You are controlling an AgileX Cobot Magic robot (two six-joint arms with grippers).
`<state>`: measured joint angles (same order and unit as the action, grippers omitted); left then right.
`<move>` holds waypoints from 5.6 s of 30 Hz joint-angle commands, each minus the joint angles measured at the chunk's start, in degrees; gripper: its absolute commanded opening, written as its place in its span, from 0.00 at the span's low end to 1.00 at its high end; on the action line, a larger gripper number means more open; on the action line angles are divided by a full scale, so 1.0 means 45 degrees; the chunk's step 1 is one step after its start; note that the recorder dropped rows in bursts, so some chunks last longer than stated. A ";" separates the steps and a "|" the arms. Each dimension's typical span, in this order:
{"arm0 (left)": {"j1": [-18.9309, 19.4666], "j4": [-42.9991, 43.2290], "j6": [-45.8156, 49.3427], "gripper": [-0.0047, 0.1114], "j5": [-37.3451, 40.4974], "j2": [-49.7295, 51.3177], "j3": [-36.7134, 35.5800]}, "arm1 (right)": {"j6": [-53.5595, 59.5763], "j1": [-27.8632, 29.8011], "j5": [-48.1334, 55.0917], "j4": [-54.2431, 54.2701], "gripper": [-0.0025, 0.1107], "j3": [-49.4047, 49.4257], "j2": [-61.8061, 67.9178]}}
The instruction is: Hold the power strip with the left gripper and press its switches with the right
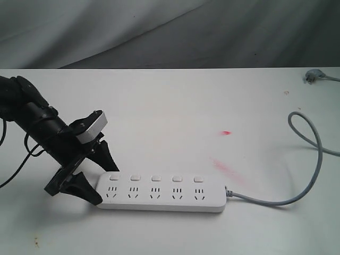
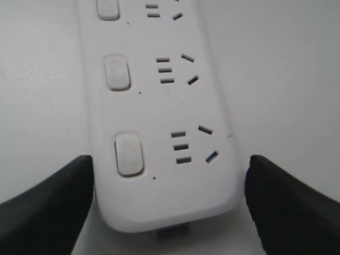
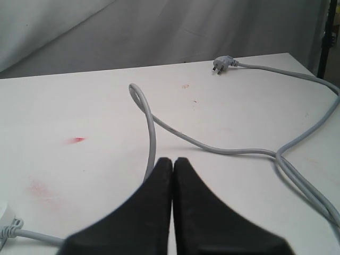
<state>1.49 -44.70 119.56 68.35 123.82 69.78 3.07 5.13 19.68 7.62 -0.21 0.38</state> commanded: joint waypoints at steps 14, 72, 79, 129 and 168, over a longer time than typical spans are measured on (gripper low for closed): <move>-0.0090 0.0189 0.0094 0.56 -0.1249 0.0102 -0.0092 | 0.0171 0.0081 -0.7141 -0.0764 0.02 0.0048 -0.0085; -0.0090 0.0189 0.0094 0.56 -0.1221 0.0102 -0.0092 | 1.5063 -0.4666 0.8148 0.7098 0.02 -1.9456 2.4795; -0.0090 0.0189 0.0094 0.56 -0.1221 0.0102 -0.0092 | 1.5063 -0.6955 0.5846 0.7131 0.33 -1.9456 2.7053; -0.0090 0.0189 0.0094 0.56 -0.1221 0.0102 -0.0092 | 1.8549 -0.9017 0.4541 1.0922 0.63 -1.9456 2.8450; -0.0090 0.0189 0.0094 0.56 -0.1221 0.0102 -0.0092 | 1.7965 -0.9566 0.3279 0.8924 0.63 -1.9456 2.9136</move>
<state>1.39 -45.11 119.49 68.06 123.82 69.78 83.50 -37.33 37.02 53.35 -88.41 130.46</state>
